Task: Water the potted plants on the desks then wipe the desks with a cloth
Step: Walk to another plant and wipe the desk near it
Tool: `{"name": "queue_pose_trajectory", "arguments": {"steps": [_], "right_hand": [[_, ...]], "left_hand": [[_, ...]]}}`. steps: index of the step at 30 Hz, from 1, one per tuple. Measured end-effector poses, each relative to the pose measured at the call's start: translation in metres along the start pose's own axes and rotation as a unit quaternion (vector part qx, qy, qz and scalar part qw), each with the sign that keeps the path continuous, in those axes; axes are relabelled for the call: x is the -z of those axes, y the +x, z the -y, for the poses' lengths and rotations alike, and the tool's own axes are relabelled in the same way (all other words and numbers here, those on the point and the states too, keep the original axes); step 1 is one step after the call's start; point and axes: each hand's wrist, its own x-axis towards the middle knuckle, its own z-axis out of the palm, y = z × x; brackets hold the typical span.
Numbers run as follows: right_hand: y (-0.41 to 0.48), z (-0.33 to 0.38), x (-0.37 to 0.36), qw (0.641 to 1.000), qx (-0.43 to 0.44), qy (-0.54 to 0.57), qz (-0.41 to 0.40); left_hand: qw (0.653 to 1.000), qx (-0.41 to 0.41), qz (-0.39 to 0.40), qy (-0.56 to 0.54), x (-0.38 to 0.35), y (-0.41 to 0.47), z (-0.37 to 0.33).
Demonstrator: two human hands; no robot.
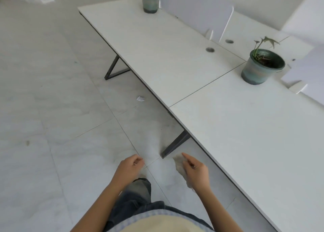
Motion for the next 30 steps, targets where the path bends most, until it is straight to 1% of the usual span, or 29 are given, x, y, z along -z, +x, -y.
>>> {"name": "queue_pose_trajectory", "arguments": {"steps": [2, 5, 9, 11, 16, 19, 22, 24, 27, 30], "right_hand": [[0.016, 0.022, -0.013, 0.999, -0.006, 0.015, -0.030], [0.033, 0.040, -0.024, 0.996, -0.026, 0.036, -0.084], [0.045, 0.043, -0.022, 0.983, -0.083, 0.069, -0.147], [0.052, 0.045, -0.011, 0.975, -0.093, 0.086, -0.184], [0.090, 0.054, 0.037, 0.947, -0.103, 0.137, -0.272], [0.120, 0.058, 0.072, 0.925, -0.098, 0.182, -0.319], [0.156, 0.055, 0.105, 0.905, -0.118, 0.202, -0.354], [0.183, 0.049, 0.124, 0.900, -0.134, 0.196, -0.366], [0.222, 0.036, 0.155, 0.898, -0.152, 0.155, -0.383], [0.260, 0.024, 0.191, 0.884, -0.172, 0.124, -0.416]], "left_hand": [[1.000, -0.028, 0.003, 0.005, 0.029, 0.036, -0.016], [0.998, -0.053, 0.041, 0.005, 0.050, 0.073, -0.036], [0.990, -0.064, 0.124, 0.024, 0.044, 0.101, -0.050], [0.984, -0.078, 0.158, 0.035, 0.036, 0.114, -0.061], [0.973, -0.129, 0.182, 0.063, 0.013, 0.171, -0.122], [0.965, -0.168, 0.184, 0.083, -0.001, 0.203, -0.166], [0.965, -0.186, 0.163, 0.091, -0.014, 0.230, -0.202], [0.964, -0.195, 0.149, 0.101, -0.022, 0.250, -0.218], [0.959, -0.209, 0.135, 0.140, -0.035, 0.284, -0.234], [0.946, -0.246, 0.065, 0.201, -0.043, 0.321, -0.251]]}}
